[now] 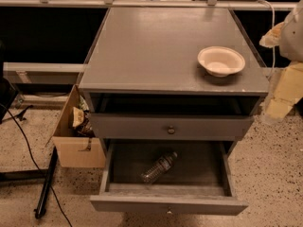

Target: Pick water bottle from middle drawer and place on counter

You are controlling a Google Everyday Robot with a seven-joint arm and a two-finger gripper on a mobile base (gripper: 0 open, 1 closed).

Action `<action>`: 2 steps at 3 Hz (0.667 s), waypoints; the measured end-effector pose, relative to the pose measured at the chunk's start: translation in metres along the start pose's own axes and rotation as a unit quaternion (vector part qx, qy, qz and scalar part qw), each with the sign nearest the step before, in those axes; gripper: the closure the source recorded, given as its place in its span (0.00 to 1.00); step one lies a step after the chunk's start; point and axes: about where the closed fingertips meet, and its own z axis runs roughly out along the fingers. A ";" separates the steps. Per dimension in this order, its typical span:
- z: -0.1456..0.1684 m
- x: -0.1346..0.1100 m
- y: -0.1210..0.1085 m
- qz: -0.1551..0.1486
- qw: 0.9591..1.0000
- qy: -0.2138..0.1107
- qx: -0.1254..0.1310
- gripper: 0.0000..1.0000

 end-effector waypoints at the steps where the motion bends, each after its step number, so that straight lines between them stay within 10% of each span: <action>1: 0.000 0.000 0.000 -0.003 1.000 -0.001 0.001 0.00; 2: 0.017 0.003 0.003 -0.067 0.998 -0.012 0.009 0.00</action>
Offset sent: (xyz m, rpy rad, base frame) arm 0.0053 0.0011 -0.0511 -0.0656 -0.1115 0.4332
